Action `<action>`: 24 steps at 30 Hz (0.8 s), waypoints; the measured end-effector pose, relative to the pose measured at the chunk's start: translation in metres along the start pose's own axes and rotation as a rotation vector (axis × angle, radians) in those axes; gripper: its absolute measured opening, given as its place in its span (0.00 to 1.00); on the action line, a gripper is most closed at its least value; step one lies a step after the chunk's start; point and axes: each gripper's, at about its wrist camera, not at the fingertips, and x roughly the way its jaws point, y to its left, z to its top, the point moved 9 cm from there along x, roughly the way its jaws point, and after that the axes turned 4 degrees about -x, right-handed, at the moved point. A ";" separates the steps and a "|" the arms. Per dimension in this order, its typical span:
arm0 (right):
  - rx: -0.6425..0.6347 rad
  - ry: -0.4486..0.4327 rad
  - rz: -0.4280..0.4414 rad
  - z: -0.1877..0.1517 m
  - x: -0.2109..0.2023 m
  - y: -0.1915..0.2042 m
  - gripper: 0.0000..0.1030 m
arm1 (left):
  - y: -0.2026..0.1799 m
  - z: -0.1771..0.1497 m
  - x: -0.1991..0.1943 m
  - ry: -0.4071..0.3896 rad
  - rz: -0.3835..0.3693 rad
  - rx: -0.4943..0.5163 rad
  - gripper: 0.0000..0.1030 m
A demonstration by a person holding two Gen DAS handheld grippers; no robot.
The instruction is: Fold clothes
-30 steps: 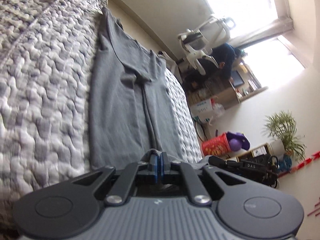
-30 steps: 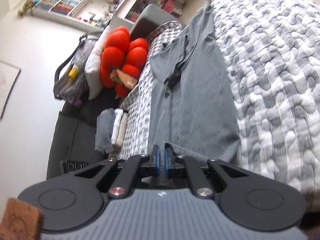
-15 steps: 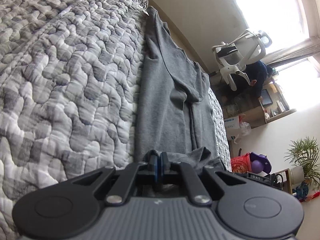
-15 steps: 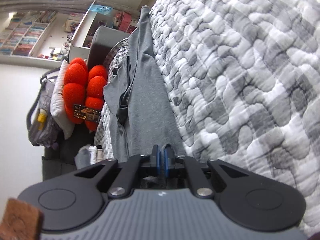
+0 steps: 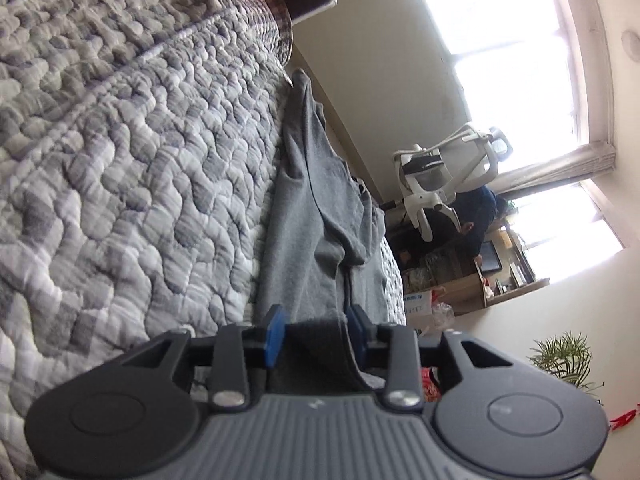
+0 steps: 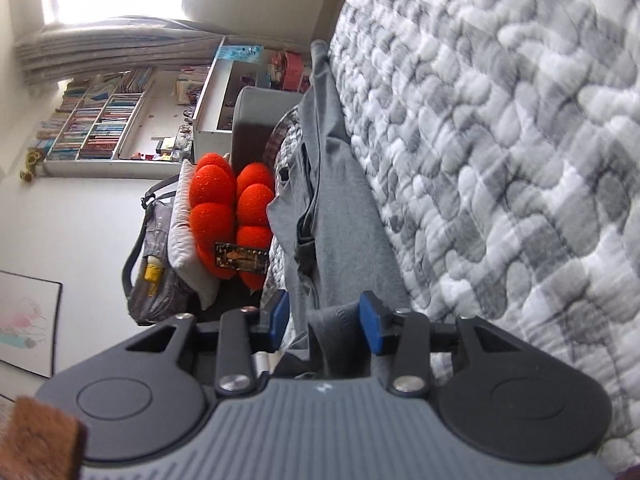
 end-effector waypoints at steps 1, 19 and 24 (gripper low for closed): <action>-0.018 -0.015 -0.004 0.001 -0.001 0.002 0.42 | 0.000 0.002 -0.002 -0.017 -0.001 -0.001 0.37; -0.553 -0.009 -0.311 -0.024 0.049 0.028 0.42 | -0.028 -0.029 0.025 -0.032 0.272 0.533 0.38; -0.709 0.028 -0.386 -0.032 0.065 0.031 0.38 | -0.033 -0.032 0.032 -0.010 0.295 0.591 0.37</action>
